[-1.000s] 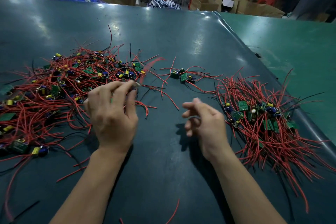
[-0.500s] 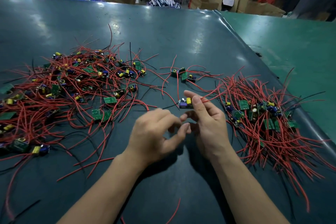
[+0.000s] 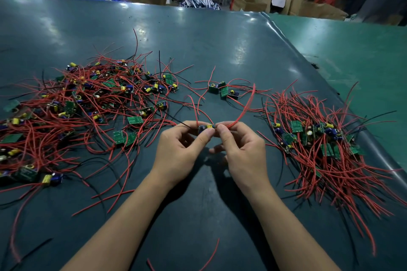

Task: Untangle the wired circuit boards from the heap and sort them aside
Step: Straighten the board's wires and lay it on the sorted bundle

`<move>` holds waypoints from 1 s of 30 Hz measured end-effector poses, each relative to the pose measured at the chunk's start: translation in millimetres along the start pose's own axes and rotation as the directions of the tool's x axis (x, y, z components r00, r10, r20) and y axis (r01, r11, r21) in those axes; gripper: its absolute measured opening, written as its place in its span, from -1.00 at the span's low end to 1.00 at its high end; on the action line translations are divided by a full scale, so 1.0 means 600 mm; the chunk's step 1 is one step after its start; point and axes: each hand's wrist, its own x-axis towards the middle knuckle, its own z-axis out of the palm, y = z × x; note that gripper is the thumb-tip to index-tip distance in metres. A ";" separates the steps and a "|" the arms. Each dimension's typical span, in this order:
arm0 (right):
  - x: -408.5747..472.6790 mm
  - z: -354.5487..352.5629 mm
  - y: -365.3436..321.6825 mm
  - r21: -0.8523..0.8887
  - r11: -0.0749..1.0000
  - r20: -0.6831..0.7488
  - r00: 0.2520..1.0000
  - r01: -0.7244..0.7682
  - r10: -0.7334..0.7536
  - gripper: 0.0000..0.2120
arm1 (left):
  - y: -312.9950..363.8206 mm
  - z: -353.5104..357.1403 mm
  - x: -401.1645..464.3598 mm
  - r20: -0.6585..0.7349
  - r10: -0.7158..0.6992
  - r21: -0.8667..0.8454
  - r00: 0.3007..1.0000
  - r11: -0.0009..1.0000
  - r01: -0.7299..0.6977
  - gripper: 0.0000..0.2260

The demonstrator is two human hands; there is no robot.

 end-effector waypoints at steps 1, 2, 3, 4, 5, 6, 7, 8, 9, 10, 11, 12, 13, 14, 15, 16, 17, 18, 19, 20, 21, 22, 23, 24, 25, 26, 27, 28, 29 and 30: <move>0.001 -0.001 -0.001 -0.002 1.000 -0.011 1.000 -0.008 0.007 -0.92 | 0.001 0.000 0.001 -0.004 -0.015 -0.026 1.000 1.000 0.015 -0.95; 0.001 -0.003 -0.002 0.010 1.000 -0.028 0.999 -0.024 0.024 -0.92 | 0.002 0.000 0.001 0.007 -0.030 -0.054 1.000 0.998 0.030 -0.95; 0.002 -0.004 -0.002 0.031 0.999 -0.050 0.998 -0.042 0.044 -0.92 | 0.004 0.000 0.002 0.026 -0.044 -0.086 0.999 0.995 0.046 -0.95; 0.003 -0.005 -0.003 0.056 0.997 -0.074 0.995 -0.059 0.063 -0.91 | 0.005 0.000 0.001 0.048 -0.057 -0.115 0.997 0.991 0.062 -0.94; 0.004 -0.006 -0.004 0.082 0.994 -0.094 0.992 -0.074 0.081 -0.90 | 0.006 0.000 0.001 0.069 -0.064 -0.134 0.996 0.988 0.073 -0.94; 0.004 -0.006 -0.004 0.107 0.991 -0.108 0.989 -0.085 0.096 -0.89 | 0.007 0.001 0.000 0.084 -0.070 -0.144 0.994 0.986 0.081 -0.96; 0.005 -0.007 -0.004 0.127 0.988 -0.118 0.987 -0.089 0.105 -0.88 | 0.007 0.002 0.000 0.091 -0.076 -0.150 0.993 0.985 0.089 -0.96; 0.006 -0.008 -0.004 0.141 0.986 -0.128 0.986 -0.090 0.108 -0.86 | 0.007 0.002 0.000 0.092 -0.083 -0.155 0.992 0.983 0.096 -0.95; 0.007 -0.009 -0.004 0.151 0.985 -0.140 0.984 -0.087 0.108 -0.85 | 0.007 0.001 0.000 0.095 -0.088 -0.159 0.992 0.982 0.102 -0.95; 0.009 -0.011 -0.003 0.157 0.984 -0.156 0.982 -0.080 0.104 -0.84 | 0.008 0.001 -0.001 0.101 -0.091 -0.164 0.991 0.981 0.107 -0.96; 0.010 -0.013 -0.002 0.161 0.984 -0.175 0.980 -0.070 0.098 -0.83 | 0.009 0.000 -0.001 0.108 -0.096 -0.173 0.990 0.978 0.113 -0.97; 0.012 -0.015 -0.002 0.163 0.985 -0.199 0.976 -0.060 0.093 -0.82 | 0.010 -0.001 -0.001 0.116 -0.101 -0.186 0.988 0.975 0.122 -0.98; 0.015 -0.017 -0.001 0.167 0.985 -0.228 0.970 -0.049 0.087 -0.81 | 0.011 -0.003 0.000 0.125 -0.107 -0.204 0.986 0.970 0.131 -0.99; 0.017 -0.018 0.000 0.174 0.984 -0.260 0.962 -0.036 0.081 -0.81 | 0.013 -0.005 0.000 0.134 -0.112 -0.225 0.985 0.964 0.140 -0.99; 0.020 -0.020 0.000 0.185 0.983 -0.295 0.953 -0.019 0.074 -0.81 | 0.014 -0.006 0.000 0.144 -0.116 -0.247 0.983 0.957 0.150 -0.97; 0.023 -0.023 -0.001 0.198 0.980 -0.331 0.941 0.000 0.067 -0.81 | 0.015 -0.008 0.000 0.154 -0.120 -0.266 0.981 0.951 0.158 -0.95; 0.027 -0.028 -0.001 0.212 0.977 -0.369 0.928 0.021 0.060 -0.81 | 0.016 -0.009 0.000 0.165 -0.121 -0.276 0.979 0.947 0.164 -0.92; 0.030 -0.032 -0.001 0.224 0.974 -0.406 0.912 0.041 0.055 -0.81 | 0.016 -0.009 0.000 0.176 -0.120 -0.278 0.977 0.946 0.166 -0.89; 0.032 -0.037 0.000 0.235 0.970 -0.441 0.896 0.060 0.052 -0.81 | 0.016 -0.010 0.000 0.188 -0.118 -0.275 0.975 0.947 0.168 -0.87; 0.034 -0.040 0.001 0.245 0.966 -0.471 0.881 0.077 0.049 -0.81 | 0.016 -0.011 0.002 0.197 -0.115 -0.273 0.974 0.947 0.167 -0.87; 0.035 -0.042 0.002 0.252 0.963 -0.495 0.868 0.091 0.047 -0.81 | 0.015 -0.011 0.003 0.199 -0.112 -0.276 0.974 0.947 0.165 -0.89; 0.036 -0.043 0.003 0.257 0.961 -0.515 0.856 0.101 0.048 -0.81 | 0.013 -0.012 0.004 0.189 -0.111 -0.285 0.976 0.945 0.163 -0.91; 0.037 -0.044 0.004 0.260 0.960 -0.533 0.845 0.105 0.052 -0.82 | 0.010 -0.013 0.006 0.169 -0.112 -0.298 0.979 0.941 0.160 -0.93; 0.038 -0.045 0.005 0.264 0.959 -0.547 0.835 0.103 0.061 -0.82 | 0.007 -0.013 0.008 0.142 -0.113 -0.314 0.983 0.937 0.153 -0.95; 0.038 -0.046 0.006 0.267 0.959 -0.556 0.828 0.094 0.074 -0.84 | 0.005 -0.013 0.009 0.106 -0.115 -0.329 0.988 0.933 0.144 -0.96; 0.039 -0.047 0.007 0.273 0.959 -0.553 0.828 0.078 0.090 -0.86 | 0.003 -0.013 0.011 0.066 -0.120 -0.346 0.991 0.928 0.136 -0.98; 0.039 -0.048 0.007 0.281 0.958 -0.531 0.840 0.052 0.110 -0.89 | 0.001 -0.013 0.012 0.024 -0.134 -0.372 0.991 0.919 0.133 -0.96; 0.037 -0.046 0.008 0.286 0.958 -0.484 0.865 0.012 0.134 -0.92 | 0.000 -0.013 0.014 -0.012 -0.162 -0.407 0.987 0.902 0.143 -0.93; 0.034 -0.043 0.010 0.277 0.960 -0.410 0.898 -0.044 0.159 -0.94 | -0.002 -0.014 0.015 -0.032 -0.199 -0.448 0.979 0.879 0.164 -0.91; 0.030 -0.039 0.011 0.238 0.966 -0.313 0.933 -0.105 0.178 -0.92 | -0.003 -0.015 0.018 -0.034 -0.233 -0.480 0.972 0.857 0.189 -0.90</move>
